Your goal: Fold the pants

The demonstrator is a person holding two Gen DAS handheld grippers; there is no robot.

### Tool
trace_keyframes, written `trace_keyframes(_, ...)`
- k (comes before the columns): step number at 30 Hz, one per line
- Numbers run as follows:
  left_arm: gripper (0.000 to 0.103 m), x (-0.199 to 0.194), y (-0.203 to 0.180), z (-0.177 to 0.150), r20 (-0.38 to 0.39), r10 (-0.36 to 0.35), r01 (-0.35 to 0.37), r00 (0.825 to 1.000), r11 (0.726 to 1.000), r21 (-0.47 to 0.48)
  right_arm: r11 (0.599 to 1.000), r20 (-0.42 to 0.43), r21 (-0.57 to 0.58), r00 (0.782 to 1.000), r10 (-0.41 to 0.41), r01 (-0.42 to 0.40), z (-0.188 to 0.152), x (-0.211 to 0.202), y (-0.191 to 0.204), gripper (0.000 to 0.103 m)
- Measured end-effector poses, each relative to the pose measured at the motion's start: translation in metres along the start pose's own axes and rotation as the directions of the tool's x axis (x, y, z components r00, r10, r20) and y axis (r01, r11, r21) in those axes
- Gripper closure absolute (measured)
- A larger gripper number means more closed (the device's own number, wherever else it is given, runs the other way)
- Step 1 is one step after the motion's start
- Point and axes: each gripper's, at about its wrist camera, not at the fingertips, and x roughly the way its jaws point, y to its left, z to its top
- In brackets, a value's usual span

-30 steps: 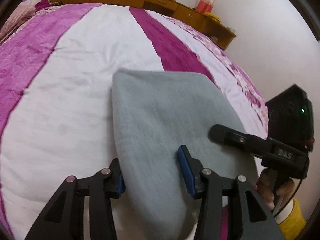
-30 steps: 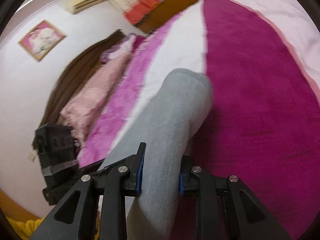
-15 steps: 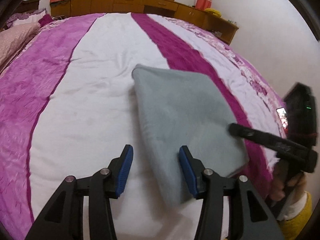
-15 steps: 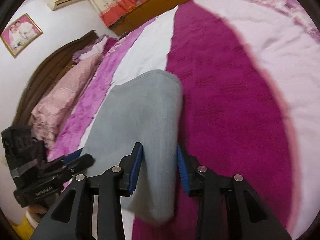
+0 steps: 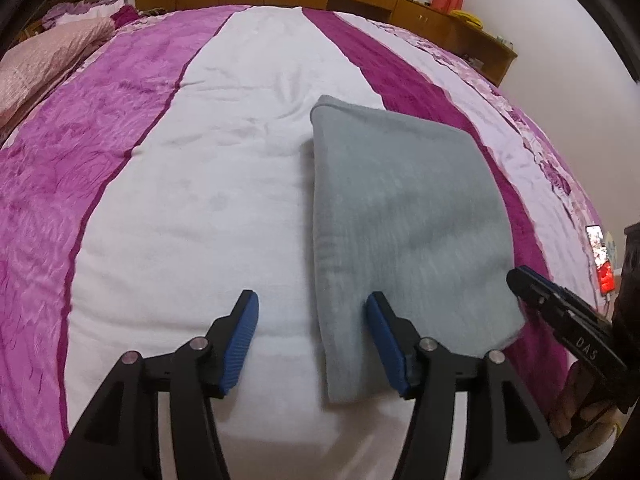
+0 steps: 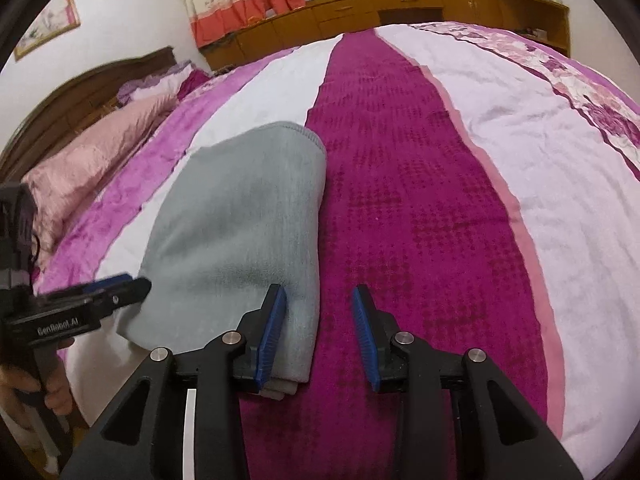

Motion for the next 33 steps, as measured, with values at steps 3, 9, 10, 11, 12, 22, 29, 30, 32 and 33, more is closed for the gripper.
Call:
trace_keyframes(3,0.042,-0.012,0.000,-0.010,0.001,-0.001,0.001,1.000,1.000,0.006,1.000,0.006,0.023,1.000,0.017,-0.017,-0.007,-0.017,0.004,0.076)
trace_keyframes(9,0.021,-0.020,0.000,-0.046,0.012,-0.035,0.035,0.999,0.999,-0.037,0.998,-0.003,-0.058,1.000,-0.026,0.025,-0.040,-0.043,0.025,0.062)
trace_keyframes(10,0.019,-0.019,-0.002,-0.053,0.016,-0.029,0.030,0.999,0.999,-0.038,0.996,0.006,-0.073,0.999,-0.043,0.043,-0.046,-0.046,0.028,0.052)
trace_keyframes(11,0.015,-0.017,-0.004,-0.058,0.024,-0.014,0.015,1.000,0.999,-0.030,0.995,0.015,-0.083,0.998,-0.056,0.058,-0.051,-0.047,0.030,0.047)
trace_keyframes(12,0.014,-0.016,-0.008,-0.062,0.033,0.006,-0.006,0.999,1.000,-0.011,0.992,0.026,-0.094,0.997,-0.077,0.079,-0.057,-0.048,0.031,0.033)
trace_keyframes(22,0.009,0.000,-0.029,-0.081,0.090,0.132,-0.140,0.987,0.986,0.093,0.987,-0.031,-0.070,0.989,-0.148,0.145,-0.065,-0.018,0.025,0.007)
trace_keyframes(29,0.008,0.001,-0.028,-0.080,0.091,0.135,-0.143,0.987,0.986,0.084,0.976,-0.029,-0.126,0.982,-0.184,0.179,-0.068,-0.012,0.032,0.004)
trace_keyframes(30,0.008,0.002,-0.028,-0.079,0.089,0.134,-0.141,0.987,0.987,0.081,0.978,-0.029,-0.120,0.984,-0.177,0.173,-0.068,-0.013,0.031,0.004)
trace_keyframes(32,0.008,0.001,-0.028,-0.079,0.085,0.133,-0.140,0.987,0.987,0.077,0.979,-0.029,-0.117,0.985,-0.173,0.168,-0.068,-0.014,0.030,0.004)
trace_keyframes(33,0.008,0.001,-0.028,-0.078,0.083,0.133,-0.140,0.988,0.987,0.076,0.979,-0.029,-0.118,0.985,-0.173,0.168,-0.068,-0.014,0.030,0.004)
